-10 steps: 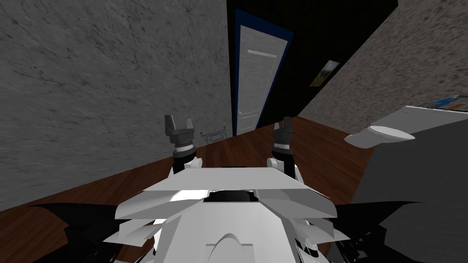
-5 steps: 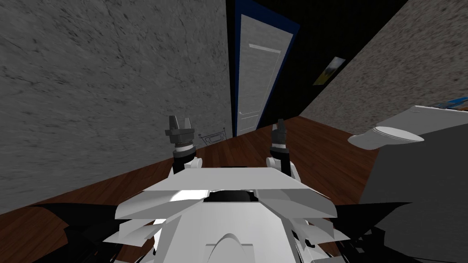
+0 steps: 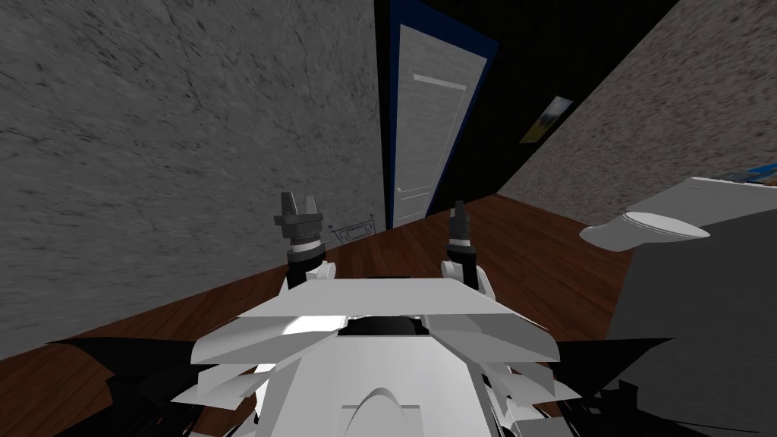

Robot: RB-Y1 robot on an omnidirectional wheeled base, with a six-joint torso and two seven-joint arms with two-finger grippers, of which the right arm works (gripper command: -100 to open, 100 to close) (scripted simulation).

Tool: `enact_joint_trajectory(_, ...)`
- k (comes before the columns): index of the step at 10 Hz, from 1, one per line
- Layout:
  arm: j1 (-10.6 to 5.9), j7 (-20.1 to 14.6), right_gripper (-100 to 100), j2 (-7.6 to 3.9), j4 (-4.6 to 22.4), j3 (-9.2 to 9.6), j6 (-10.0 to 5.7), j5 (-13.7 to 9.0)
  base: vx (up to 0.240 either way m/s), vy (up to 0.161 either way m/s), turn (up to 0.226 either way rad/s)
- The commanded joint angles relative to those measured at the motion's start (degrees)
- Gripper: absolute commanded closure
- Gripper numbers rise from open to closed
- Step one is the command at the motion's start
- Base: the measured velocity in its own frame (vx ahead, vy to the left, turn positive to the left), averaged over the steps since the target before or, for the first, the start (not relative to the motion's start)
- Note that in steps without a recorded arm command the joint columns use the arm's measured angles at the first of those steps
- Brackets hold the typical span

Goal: Pull the door open

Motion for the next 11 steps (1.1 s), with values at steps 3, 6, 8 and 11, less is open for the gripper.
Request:
enact_joint_trajectory(3, -1.54, 2.1, -100, -0.56, 4.1, -0.87, -1.57, 2.0, 0.098, 0.003, -0.003)
enact_joint_trajectory(6, -3.02, 4.0, -100, -0.94, 7.8, -1.58, -2.92, 3.9, 0.092, -0.003, -0.003)
enact_joint_trajectory(8, -4.09, 5.3, -100, -1.19, 10.5, -2.09, -3.89, 5.2, 0.107, -0.007, -0.004)
enact_joint_trajectory(11, -5.72, 7.4, -100, -1.54, 14.6, -2.88, -5.38, 7.3, 0.096, 0.001, -0.004)
